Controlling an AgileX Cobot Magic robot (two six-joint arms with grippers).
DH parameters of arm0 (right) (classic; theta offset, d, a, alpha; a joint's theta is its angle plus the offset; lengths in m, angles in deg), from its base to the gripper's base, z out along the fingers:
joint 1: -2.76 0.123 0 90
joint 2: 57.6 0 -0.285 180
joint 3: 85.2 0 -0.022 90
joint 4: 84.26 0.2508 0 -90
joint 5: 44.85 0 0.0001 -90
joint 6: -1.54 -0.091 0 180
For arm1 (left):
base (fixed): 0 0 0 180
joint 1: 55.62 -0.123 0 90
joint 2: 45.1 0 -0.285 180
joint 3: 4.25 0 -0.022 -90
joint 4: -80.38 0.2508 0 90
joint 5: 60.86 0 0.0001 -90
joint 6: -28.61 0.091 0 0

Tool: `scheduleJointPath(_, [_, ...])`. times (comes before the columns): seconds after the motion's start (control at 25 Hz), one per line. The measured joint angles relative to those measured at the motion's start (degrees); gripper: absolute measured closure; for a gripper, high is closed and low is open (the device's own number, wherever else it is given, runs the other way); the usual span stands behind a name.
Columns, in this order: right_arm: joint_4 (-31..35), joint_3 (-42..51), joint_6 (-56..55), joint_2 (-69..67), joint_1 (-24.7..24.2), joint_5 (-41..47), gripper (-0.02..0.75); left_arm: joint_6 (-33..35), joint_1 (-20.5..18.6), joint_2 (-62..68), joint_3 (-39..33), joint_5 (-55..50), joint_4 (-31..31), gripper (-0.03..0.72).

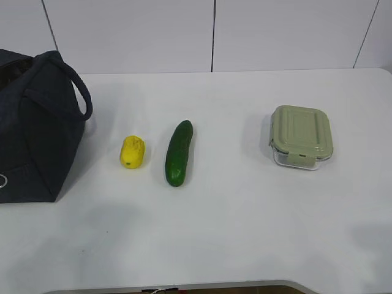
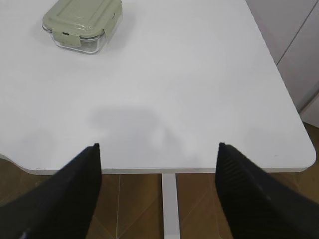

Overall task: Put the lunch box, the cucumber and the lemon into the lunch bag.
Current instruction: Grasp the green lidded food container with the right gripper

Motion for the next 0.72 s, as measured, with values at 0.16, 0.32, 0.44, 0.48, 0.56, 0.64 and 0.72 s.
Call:
scheduleJointPath(0.16, [0.00, 0.00, 0.00, 0.00, 0.00, 0.00, 0.172, 0.00, 0.00, 0.00, 0.00, 0.00, 0.00, 0.203])
scheduleJointPath(0.32, [-1.08, 0.00, 0.00, 0.00, 0.00, 0.00, 0.172, 0.00, 0.00, 0.00, 0.00, 0.00, 0.00, 0.203])
scheduleJointPath(0.44, [-1.84, 0.00, 0.00, 0.00, 0.00, 0.00, 0.172, 0.00, 0.00, 0.00, 0.00, 0.00, 0.00, 0.203])
scheduleJointPath(0.48, [-1.97, 0.00, 0.00, 0.00, 0.00, -0.13, 0.172, 0.00, 0.00, 0.00, 0.00, 0.00, 0.00, 0.203])
scheduleJointPath(0.56, [-2.10, -0.11, -0.16, 0.00, 0.00, -0.56, 0.172, 0.00, 0.00, 0.00, 0.00, 0.00, 0.00, 0.203])
scheduleJointPath(0.64, [-2.19, -0.50, -1.09, 0.00, 0.00, -0.99, 0.172, 0.00, 0.00, 0.00, 0.00, 0.00, 0.00, 0.203])
scheduleJointPath(0.72, [-2.19, -0.72, -1.84, -0.59, 0.00, -1.44, 0.172, 0.00, 0.00, 0.00, 0.00, 0.00, 0.00, 0.203])
